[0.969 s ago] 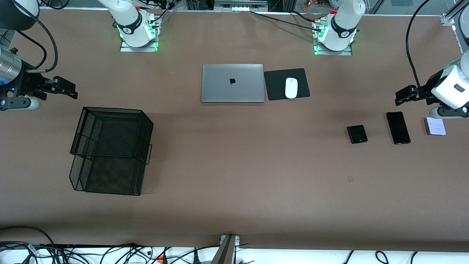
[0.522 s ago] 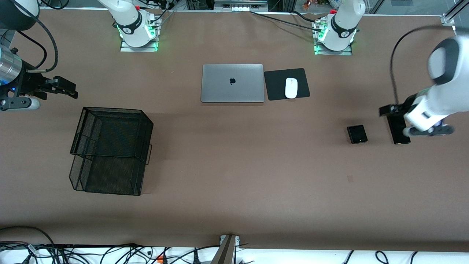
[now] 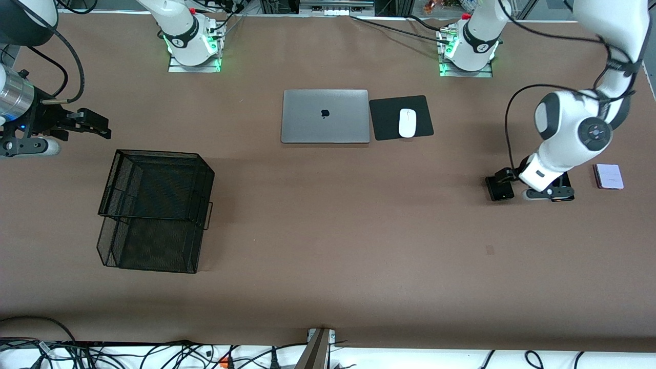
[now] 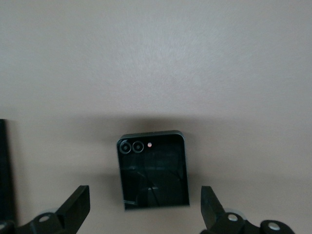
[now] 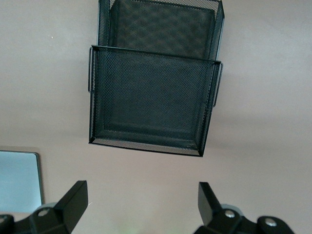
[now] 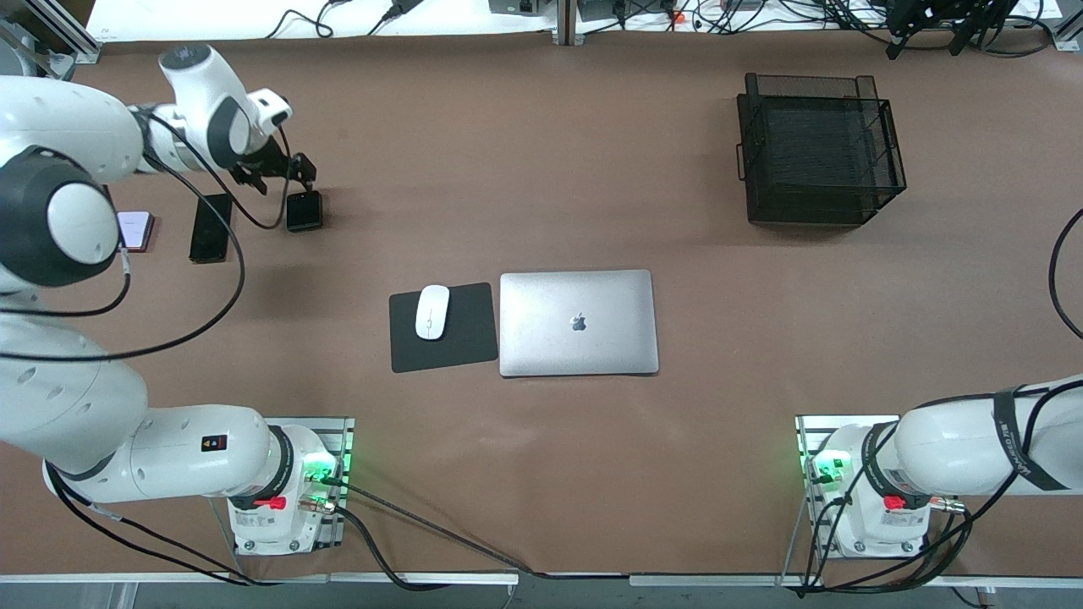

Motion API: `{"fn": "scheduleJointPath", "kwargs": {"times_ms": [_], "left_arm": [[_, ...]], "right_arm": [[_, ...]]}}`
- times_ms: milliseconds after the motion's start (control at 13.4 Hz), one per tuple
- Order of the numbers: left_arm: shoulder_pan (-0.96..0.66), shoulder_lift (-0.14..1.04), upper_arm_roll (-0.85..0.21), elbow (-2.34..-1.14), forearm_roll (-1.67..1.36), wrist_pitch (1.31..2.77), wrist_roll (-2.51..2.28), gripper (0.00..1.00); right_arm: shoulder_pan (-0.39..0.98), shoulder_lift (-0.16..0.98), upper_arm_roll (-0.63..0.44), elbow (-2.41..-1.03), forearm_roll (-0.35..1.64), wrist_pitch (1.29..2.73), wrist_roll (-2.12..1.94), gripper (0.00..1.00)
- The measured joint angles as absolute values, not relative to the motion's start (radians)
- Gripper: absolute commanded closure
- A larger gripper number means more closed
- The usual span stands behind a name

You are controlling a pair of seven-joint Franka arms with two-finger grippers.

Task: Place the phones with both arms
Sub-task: 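Reach the left gripper down to the black flip phone and grasp it, then carry the flip phone to the table middle with the left gripper and release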

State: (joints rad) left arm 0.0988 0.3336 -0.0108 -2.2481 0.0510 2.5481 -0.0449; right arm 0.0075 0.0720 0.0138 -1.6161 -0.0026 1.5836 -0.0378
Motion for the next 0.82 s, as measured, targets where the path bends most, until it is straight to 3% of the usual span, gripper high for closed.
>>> {"fn": "scheduleJointPath", "kwargs": {"times_ms": [298, 373, 596, 820], "left_arm": [[0.109, 0.475, -0.011, -2.287, 0.051, 2.775, -0.062, 0.00], [0.109, 0.477, -0.012, -2.287, 0.051, 2.779, -0.063, 0.21], [0.109, 0.450, -0.012, -2.289, 0.051, 2.771, -0.065, 0.60], [0.109, 0.437, -0.012, -2.288, 0.051, 2.764, -0.065, 0.61]], "right_arm": [[0.009, 0.072, 0.014, -1.616, -0.002, 1.579, -0.038, 0.00], [0.009, 0.072, 0.014, -1.616, -0.002, 1.579, -0.038, 0.00], [0.012, 0.073, 0.014, -1.616, -0.002, 1.575, -0.038, 0.00], [0.028, 0.086, 0.014, -1.617, 0.003, 1.577, -0.038, 0.00]]}}
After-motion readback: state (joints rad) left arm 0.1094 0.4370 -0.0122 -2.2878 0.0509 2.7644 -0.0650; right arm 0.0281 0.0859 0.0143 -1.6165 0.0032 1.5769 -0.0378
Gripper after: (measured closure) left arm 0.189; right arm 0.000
